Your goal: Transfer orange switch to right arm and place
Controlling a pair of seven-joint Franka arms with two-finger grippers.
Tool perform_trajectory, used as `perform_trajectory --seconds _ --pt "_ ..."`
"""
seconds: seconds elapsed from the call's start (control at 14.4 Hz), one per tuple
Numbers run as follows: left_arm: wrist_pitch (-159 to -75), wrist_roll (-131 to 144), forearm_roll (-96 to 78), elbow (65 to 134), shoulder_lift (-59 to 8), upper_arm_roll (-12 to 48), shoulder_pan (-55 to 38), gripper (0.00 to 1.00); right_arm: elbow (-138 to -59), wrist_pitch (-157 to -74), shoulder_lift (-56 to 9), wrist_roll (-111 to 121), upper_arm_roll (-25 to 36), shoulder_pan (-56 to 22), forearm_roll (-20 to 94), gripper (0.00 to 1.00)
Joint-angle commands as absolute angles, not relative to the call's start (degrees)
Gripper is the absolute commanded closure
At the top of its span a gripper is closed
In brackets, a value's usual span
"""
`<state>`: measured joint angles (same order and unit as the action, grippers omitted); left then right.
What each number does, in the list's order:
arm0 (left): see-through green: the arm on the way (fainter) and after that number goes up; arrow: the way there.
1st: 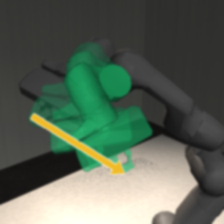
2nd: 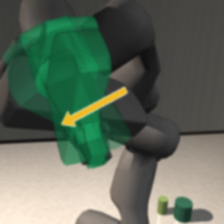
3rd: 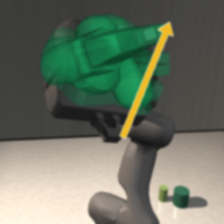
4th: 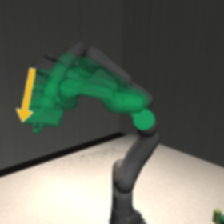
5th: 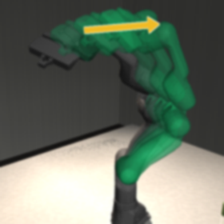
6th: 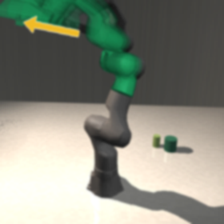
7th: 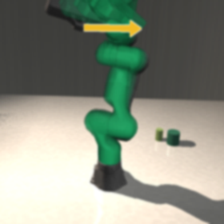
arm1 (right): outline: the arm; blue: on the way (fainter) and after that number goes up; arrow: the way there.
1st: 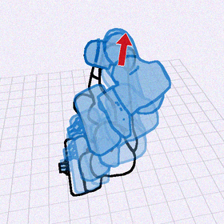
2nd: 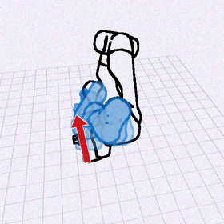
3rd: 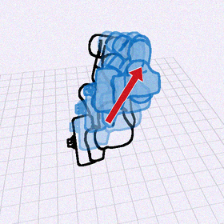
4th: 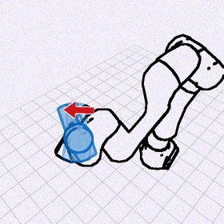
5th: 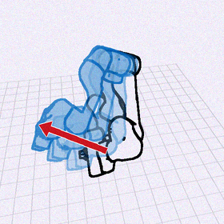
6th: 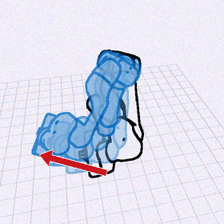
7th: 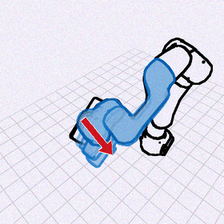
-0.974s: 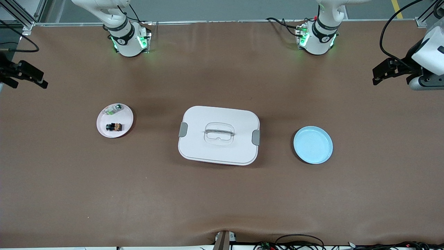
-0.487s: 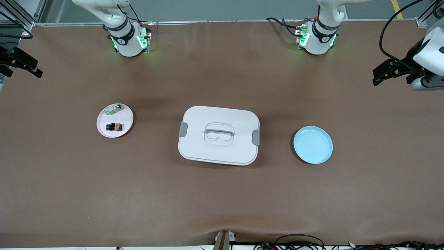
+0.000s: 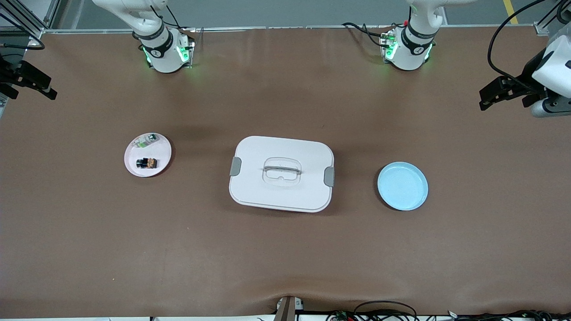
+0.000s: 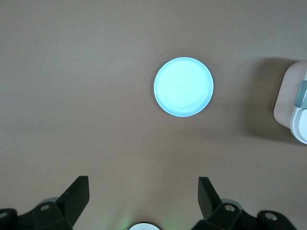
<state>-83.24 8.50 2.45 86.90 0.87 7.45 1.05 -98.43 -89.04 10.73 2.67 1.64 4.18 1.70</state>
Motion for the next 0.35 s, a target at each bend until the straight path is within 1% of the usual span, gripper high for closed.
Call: perform_trajectory --seconds 0.0,0.28 --pt "-82.4 8.7 2.5 86.0 0.7 7.2 0.8 0.00 -97.7 -88.3 10.7 2.6 1.1 5.0 2.0 0.00" --pt "-82.4 9.2 2.6 86.0 0.7 7.2 0.6 0.00 -97.6 -88.3 10.7 2.7 1.1 4.9 1.7 0.00"
